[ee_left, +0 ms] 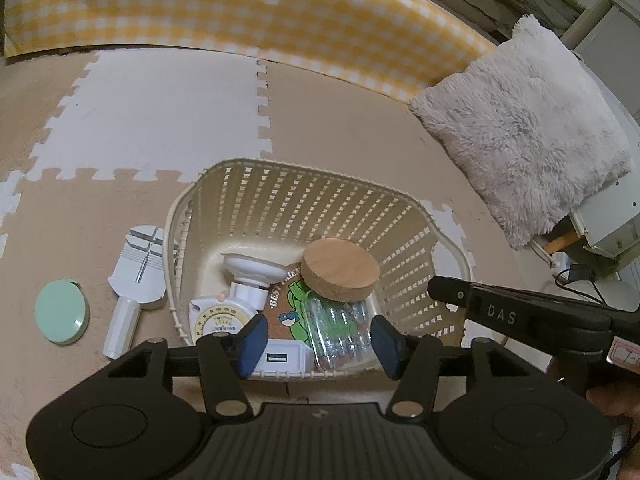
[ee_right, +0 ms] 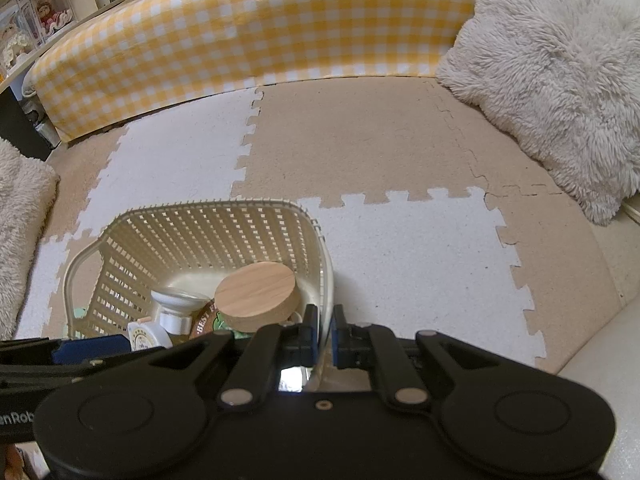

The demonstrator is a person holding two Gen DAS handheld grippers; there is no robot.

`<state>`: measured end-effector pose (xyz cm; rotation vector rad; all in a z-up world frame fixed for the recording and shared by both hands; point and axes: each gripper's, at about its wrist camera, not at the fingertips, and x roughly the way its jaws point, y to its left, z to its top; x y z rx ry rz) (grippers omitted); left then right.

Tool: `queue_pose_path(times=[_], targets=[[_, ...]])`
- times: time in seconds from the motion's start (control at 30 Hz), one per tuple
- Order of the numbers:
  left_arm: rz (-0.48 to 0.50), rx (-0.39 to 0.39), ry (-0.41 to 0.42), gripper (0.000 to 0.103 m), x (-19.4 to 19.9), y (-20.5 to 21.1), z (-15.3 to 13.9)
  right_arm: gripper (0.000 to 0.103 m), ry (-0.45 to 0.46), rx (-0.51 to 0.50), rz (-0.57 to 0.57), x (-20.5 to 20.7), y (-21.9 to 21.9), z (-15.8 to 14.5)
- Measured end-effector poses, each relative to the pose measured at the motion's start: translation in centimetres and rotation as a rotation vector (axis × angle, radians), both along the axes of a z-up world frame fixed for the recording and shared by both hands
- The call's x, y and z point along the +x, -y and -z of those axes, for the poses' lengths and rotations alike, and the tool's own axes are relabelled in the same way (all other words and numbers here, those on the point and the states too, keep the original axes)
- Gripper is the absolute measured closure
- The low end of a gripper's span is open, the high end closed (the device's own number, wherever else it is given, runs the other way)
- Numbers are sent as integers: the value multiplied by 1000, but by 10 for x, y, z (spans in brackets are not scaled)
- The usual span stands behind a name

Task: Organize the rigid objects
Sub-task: 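Carry the plug over the basket and open the left tool, then move the left tool to the mint-green round tin and grasp it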

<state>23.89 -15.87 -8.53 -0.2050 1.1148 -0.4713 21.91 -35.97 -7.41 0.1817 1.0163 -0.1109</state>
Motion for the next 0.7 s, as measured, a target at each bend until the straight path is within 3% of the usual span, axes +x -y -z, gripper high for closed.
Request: queue_pose_path(times=[0.17,0.3,0.7], targets=[[8,-1,4,36,-2,-1,-3,96,0,0,0,0,0,0],[26,4,26,22,-6,1,-10,96,0,0,1,0,0,0],[82,16,84,2,-24,-11,-38,96,0,3,1,1,-1,0]])
